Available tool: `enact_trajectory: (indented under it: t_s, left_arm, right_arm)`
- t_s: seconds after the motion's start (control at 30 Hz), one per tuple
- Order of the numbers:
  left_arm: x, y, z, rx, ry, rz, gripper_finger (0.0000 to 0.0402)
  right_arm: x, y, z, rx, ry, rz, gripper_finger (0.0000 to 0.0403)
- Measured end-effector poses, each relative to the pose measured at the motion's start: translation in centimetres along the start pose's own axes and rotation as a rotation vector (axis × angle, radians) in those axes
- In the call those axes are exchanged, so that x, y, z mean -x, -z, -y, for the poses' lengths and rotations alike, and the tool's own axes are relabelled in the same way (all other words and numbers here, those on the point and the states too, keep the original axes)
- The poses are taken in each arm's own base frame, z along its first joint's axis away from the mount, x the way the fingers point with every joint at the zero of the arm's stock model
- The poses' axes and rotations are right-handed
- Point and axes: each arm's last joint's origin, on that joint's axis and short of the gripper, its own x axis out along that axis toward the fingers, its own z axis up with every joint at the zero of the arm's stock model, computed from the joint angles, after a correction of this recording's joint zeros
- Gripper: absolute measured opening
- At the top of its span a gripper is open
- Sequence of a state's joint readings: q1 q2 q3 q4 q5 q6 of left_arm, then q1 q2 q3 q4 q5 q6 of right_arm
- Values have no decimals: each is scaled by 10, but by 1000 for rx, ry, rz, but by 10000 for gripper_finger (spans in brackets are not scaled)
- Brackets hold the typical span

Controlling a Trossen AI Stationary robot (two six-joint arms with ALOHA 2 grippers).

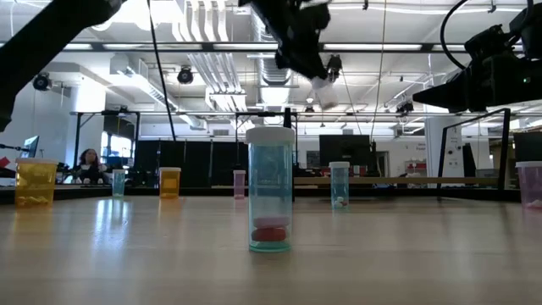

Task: Pick and place medicine bottles onto shelf by color
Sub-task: Put the top transparent pill bottle on the shelf

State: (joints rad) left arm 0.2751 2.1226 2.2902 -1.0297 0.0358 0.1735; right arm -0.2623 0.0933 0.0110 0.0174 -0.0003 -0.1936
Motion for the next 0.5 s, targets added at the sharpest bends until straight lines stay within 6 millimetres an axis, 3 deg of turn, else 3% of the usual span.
enact_trajectory:
  t_s: [0.13, 0.5]
  left_arm:
    - [-25, 3, -13, 32, -12, -9, 114]
    - [-60, 8, -15, 23, -11, -23, 114]
  right_arm:
    - [0, 0, 0, 0, -1, -7, 13]
    - [0, 1, 0, -2, -1, -8, 13]
